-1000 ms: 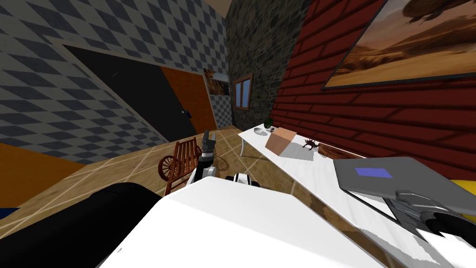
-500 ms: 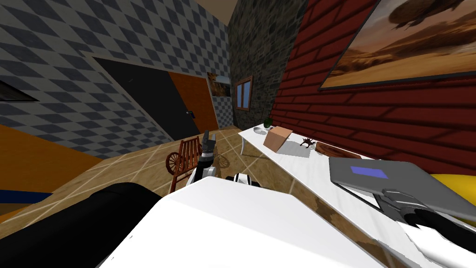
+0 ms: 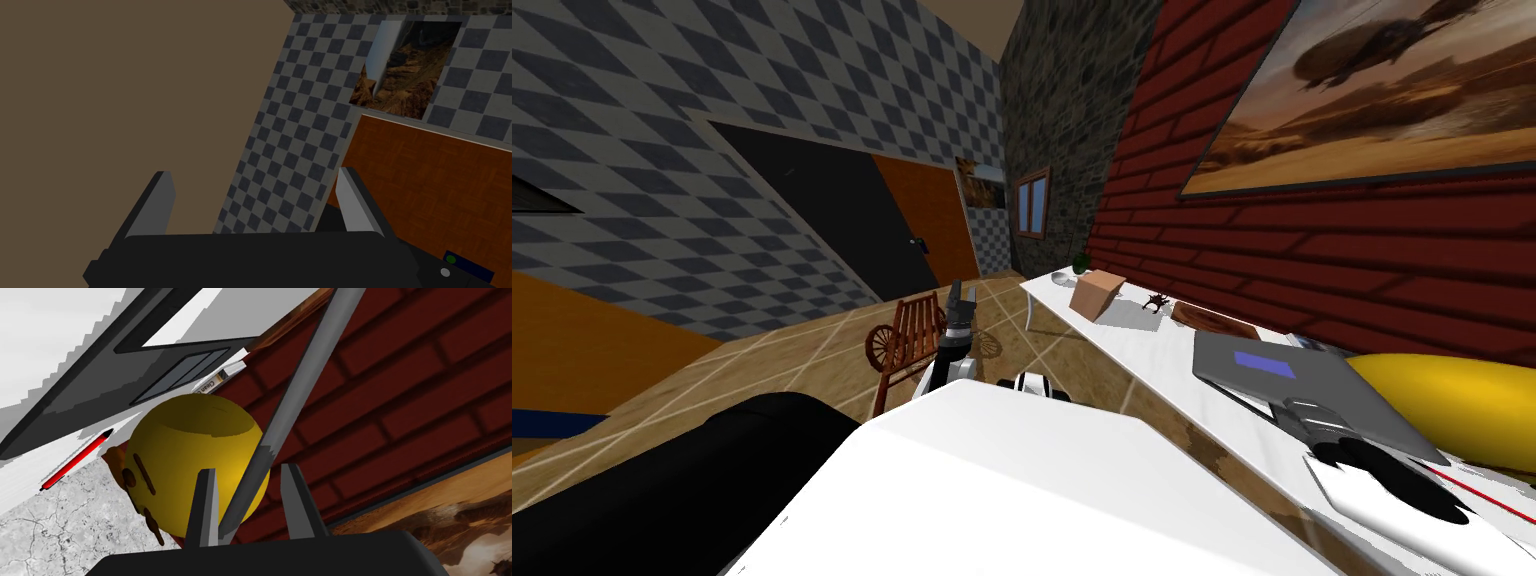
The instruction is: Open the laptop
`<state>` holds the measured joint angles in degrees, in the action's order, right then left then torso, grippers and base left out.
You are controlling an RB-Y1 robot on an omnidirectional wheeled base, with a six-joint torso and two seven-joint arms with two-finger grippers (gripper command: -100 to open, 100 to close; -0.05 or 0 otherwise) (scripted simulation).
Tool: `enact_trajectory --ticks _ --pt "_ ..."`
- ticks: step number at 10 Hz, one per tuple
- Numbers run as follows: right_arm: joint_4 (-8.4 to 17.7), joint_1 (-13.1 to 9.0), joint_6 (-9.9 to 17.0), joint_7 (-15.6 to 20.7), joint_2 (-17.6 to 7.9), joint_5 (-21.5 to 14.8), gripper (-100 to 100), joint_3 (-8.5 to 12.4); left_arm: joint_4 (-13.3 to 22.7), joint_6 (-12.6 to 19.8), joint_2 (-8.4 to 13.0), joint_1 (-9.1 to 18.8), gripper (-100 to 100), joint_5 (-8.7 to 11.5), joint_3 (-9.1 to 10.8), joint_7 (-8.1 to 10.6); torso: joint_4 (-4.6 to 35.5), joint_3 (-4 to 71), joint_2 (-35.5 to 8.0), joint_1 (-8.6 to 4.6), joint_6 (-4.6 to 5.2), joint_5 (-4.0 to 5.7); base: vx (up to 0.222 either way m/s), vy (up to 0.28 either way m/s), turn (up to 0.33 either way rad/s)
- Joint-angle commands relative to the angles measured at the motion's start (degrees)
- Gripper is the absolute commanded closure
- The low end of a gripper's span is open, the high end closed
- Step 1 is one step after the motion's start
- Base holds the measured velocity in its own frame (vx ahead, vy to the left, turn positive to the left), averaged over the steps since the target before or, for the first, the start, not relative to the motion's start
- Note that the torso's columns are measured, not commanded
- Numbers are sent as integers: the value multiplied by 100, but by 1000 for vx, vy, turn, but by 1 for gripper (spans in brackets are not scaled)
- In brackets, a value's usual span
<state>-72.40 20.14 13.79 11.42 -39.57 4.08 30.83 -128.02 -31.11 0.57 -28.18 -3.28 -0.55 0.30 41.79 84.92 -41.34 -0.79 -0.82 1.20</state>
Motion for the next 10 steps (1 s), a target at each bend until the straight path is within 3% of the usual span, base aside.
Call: enact_trajectory --ticks 1,4,9,10 --pt "-2 -74 298 -29 -123 -50 -100 179 0 0 0 2 0 0 -1 0 25 -11 -45 38 33 -65 -134 2 177" --pt "-5 -186 745 -74 -307 -126 -100 447 0 0 -1 2 0 0 -2 0 57 -40 -106 119 73 -145 -132 35 231" --pt "-10 -372 1490 -147 -614 -252 -100 893 0 0 -1 1 0 0 -1 0 50 -32 -93 77 83 -126 -155 40 202" --pt "-25 -340 1405 -136 -587 -216 -100 831 0 0 -1 1 0 0 -1 0 50 -31 -91 84 81 -129 -62 13 41"
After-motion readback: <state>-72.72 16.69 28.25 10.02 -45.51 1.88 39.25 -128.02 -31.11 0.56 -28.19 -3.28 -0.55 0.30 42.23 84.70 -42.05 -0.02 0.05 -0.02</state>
